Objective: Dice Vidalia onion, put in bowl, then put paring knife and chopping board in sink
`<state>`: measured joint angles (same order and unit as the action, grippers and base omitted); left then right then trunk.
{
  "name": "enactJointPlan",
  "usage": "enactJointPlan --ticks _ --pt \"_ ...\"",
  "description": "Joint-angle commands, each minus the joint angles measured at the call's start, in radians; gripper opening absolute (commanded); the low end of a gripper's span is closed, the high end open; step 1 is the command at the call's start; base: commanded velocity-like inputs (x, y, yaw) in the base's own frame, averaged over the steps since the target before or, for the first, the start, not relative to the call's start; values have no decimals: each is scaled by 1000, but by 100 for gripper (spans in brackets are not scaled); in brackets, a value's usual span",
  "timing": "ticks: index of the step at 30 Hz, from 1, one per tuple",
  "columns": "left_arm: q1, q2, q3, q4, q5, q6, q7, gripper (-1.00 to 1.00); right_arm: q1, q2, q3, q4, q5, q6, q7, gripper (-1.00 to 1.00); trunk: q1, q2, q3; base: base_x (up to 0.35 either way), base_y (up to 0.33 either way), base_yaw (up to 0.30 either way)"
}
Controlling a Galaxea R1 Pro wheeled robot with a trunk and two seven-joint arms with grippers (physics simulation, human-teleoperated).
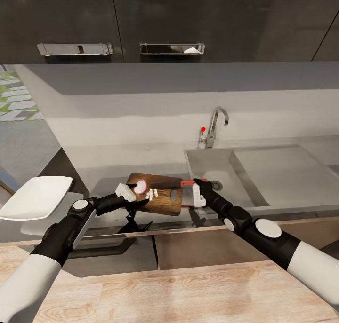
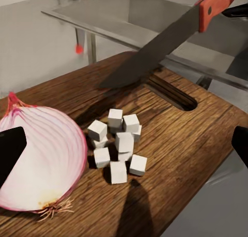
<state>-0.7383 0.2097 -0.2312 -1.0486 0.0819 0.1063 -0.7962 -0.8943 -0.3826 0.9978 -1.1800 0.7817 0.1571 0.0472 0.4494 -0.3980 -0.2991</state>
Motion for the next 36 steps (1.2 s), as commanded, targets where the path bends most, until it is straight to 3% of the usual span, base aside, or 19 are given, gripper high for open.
enactJointPlan --ticks 1,10,36 --pt "-1 1 -2 -1 9 10 -1 100 -2 -1 -1 -3 10 8 5 -100 1 -2 -2 0 0 0" --pt "-1 0 -2 -1 9 10 -1 100 -2 -1 -59 -5 10 8 5 -100 1 -2 -2 0 0 0" --pt "-1 0 -2 -1 9 10 -1 100 -2 4 -64 -6 8 13 4 -100 1 -2 -2 0 22 0"
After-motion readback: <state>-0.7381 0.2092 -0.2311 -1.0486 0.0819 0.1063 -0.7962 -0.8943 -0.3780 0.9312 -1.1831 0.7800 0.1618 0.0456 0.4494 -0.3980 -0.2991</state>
